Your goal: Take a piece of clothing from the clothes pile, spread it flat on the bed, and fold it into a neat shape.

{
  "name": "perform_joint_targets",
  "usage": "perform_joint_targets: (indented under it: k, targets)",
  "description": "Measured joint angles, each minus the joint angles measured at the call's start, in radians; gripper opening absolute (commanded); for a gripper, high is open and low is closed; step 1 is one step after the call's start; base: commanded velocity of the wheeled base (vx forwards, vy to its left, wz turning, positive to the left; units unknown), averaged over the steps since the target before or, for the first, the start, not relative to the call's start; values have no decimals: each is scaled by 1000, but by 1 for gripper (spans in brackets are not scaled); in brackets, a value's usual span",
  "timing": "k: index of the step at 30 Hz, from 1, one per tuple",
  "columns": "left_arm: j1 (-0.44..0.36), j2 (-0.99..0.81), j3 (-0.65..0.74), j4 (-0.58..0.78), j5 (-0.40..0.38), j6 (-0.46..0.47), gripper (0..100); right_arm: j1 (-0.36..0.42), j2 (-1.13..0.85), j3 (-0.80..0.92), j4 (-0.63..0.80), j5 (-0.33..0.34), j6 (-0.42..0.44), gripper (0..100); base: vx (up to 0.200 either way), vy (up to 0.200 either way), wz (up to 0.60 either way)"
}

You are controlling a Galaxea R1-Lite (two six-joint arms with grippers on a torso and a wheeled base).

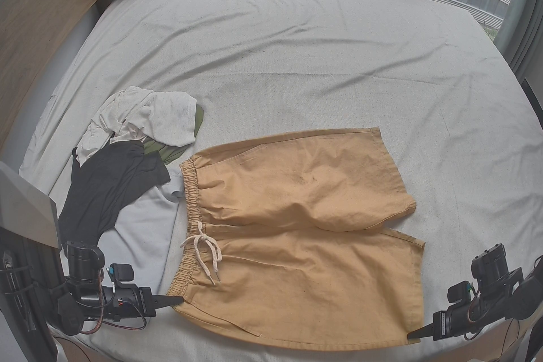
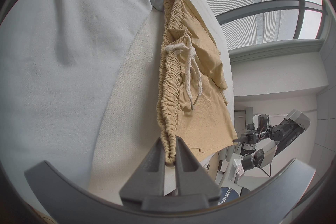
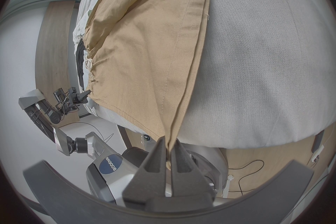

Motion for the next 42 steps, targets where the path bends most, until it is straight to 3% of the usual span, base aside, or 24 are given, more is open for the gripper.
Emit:
perform_joint_targets:
  k: [9,16,35,42]
  targets:
    - [21,-54,0,-66,-60,-20,0,-1,-96,0,-3,2,1,0,0,0,0]
    - [7,-144,0,-180,-68,-158,0,-1,-220,-39,20,4,29,0,0,0,0]
    - [-32,-235,-61,-187,-58,-188,0,-14,-378,-341,124,15,132,0,0,0,0]
    - [-27,-258,-106,-187,-57,-277,0,-23,-381,-404,124,14,156,0,0,0,0]
